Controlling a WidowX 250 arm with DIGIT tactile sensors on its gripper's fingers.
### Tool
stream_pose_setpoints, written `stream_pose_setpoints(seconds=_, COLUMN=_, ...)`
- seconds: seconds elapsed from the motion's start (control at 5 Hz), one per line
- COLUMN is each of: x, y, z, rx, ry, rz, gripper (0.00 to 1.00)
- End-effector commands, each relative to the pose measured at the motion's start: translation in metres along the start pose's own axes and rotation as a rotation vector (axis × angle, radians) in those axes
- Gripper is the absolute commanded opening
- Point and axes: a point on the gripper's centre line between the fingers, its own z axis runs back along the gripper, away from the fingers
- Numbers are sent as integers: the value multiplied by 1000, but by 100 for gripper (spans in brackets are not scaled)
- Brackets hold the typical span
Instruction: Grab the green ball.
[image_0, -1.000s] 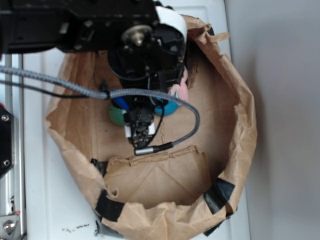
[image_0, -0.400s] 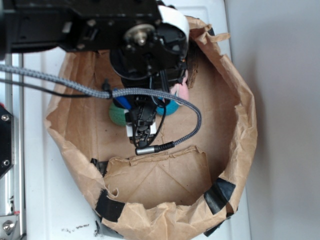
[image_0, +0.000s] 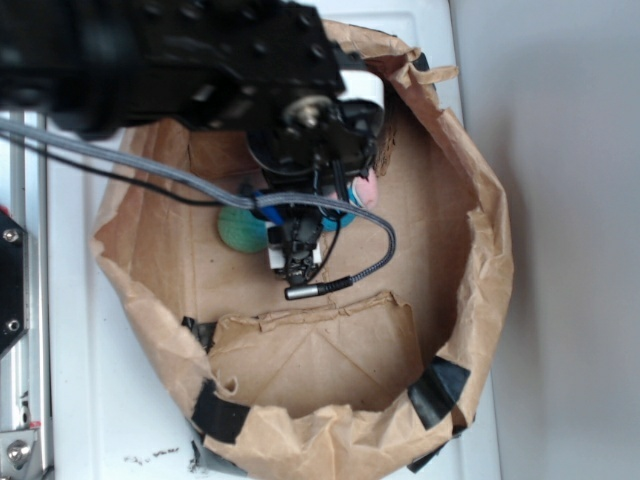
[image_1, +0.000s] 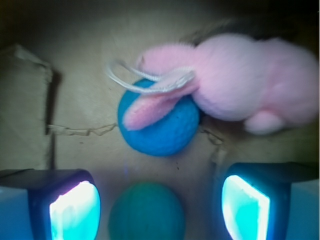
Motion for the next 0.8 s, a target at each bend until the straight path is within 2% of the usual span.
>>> stream_pose_setpoints(seconds=0.0, x=5, y=10, z=-11, rx=56, ry=-61, rz=-34, gripper=100)
stream_pose_setpoints(seconds=0.2, x=-4, y=15, z=-13, rx=70, ry=-56, rz=-63, gripper=100)
stream_pose_setpoints(seconds=0.6, x=-15, y=21, z=-2, rx=59, ry=-28, rz=-110, gripper=100)
